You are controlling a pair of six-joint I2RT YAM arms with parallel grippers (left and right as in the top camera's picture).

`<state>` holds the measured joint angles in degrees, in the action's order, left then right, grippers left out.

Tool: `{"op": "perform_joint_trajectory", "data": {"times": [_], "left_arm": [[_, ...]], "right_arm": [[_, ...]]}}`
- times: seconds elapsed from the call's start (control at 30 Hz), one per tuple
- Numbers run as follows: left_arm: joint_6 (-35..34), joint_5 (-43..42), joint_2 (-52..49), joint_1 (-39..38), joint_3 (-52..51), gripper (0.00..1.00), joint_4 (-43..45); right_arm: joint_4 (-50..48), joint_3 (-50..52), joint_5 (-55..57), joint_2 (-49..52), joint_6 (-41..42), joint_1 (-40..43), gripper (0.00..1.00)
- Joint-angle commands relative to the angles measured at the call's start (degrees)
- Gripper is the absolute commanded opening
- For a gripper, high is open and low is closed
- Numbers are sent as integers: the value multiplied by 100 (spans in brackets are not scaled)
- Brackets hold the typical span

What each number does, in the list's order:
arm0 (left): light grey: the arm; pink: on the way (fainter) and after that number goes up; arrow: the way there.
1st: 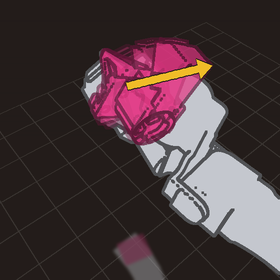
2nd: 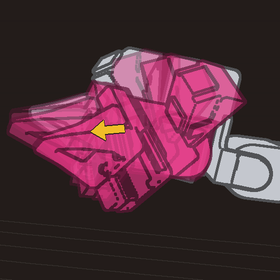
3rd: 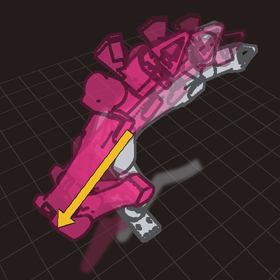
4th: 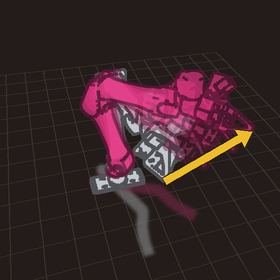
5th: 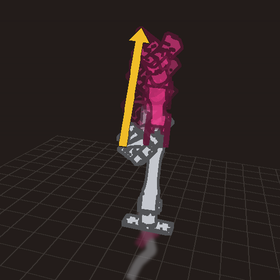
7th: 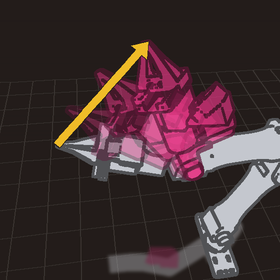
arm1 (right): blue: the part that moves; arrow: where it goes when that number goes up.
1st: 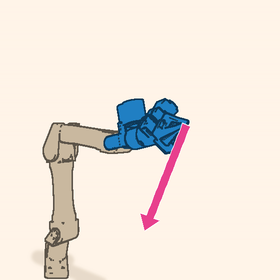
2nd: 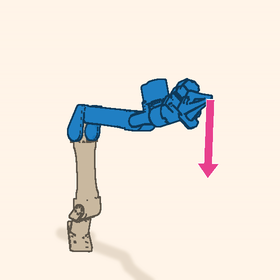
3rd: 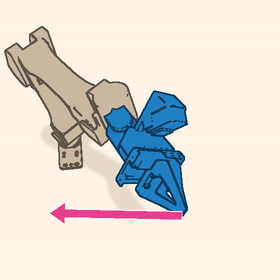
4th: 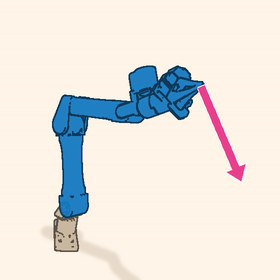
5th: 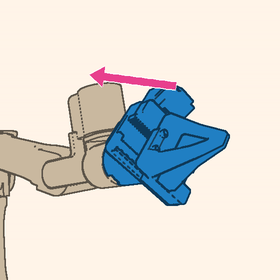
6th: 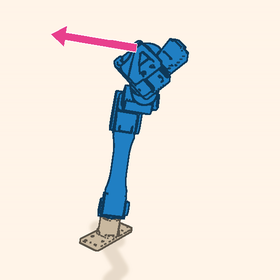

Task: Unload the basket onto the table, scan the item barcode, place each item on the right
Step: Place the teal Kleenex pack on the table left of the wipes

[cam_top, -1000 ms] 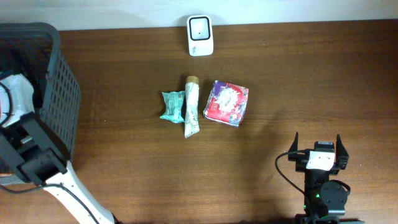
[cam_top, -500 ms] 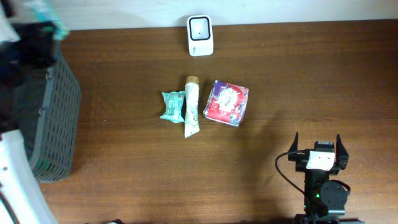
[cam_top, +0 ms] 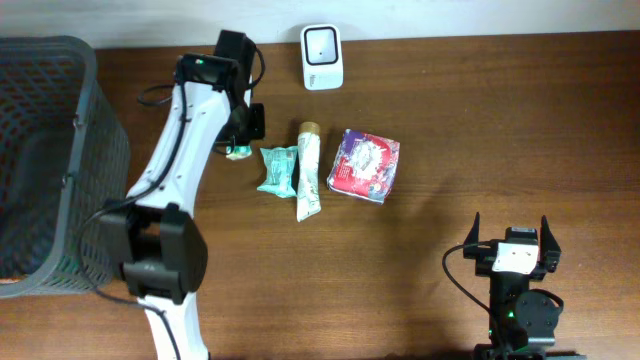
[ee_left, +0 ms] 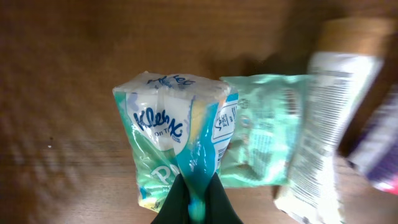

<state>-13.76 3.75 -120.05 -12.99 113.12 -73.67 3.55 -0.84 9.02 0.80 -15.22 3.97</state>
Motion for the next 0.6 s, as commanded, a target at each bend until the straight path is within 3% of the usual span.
{"op": "perform_joint_trajectory", "data": {"times": [0.0, 0.03, 0.13, 0.17, 0.23, 0.3, 0.43, 0.47, 0.5, 0.57], "left_arm": [[-125, 201, -658, -24, 15, 3, -188], [-120, 7, -780, -24, 15, 15, -249], [-120, -444, -820, -24, 17, 16, -181], [-118, -695, -820, -24, 24, 26, -179], [-72, -765, -820, -4, 221, 80, -310], [-74, -767, -820, 90, 841, 81, -748], [-72, -763, -820, 573, 3700, 78, -2282], [256, -955, -743, 728, 4419, 81, -2308], [490, -1032, -518, 896, 4983, 99, -2306], [485, -1016, -214, 1154, 5331, 100, -2306]], "right_arm": [[11, 52, 68, -35, 2, -13, 99], [11, 52, 68, -33, 2, -13, 99], [11, 52, 68, -33, 2, -13, 99], [11, 52, 70, -33, 2, -13, 98], [9, 52, 68, -33, 2, -13, 99], [9, 52, 68, -33, 2, -13, 99], [9, 52, 68, -35, 2, -13, 98], [9, 52, 70, -33, 2, -13, 99], [9, 52, 70, -33, 2, -13, 99], [9, 52, 68, -35, 2, -13, 99]]}}
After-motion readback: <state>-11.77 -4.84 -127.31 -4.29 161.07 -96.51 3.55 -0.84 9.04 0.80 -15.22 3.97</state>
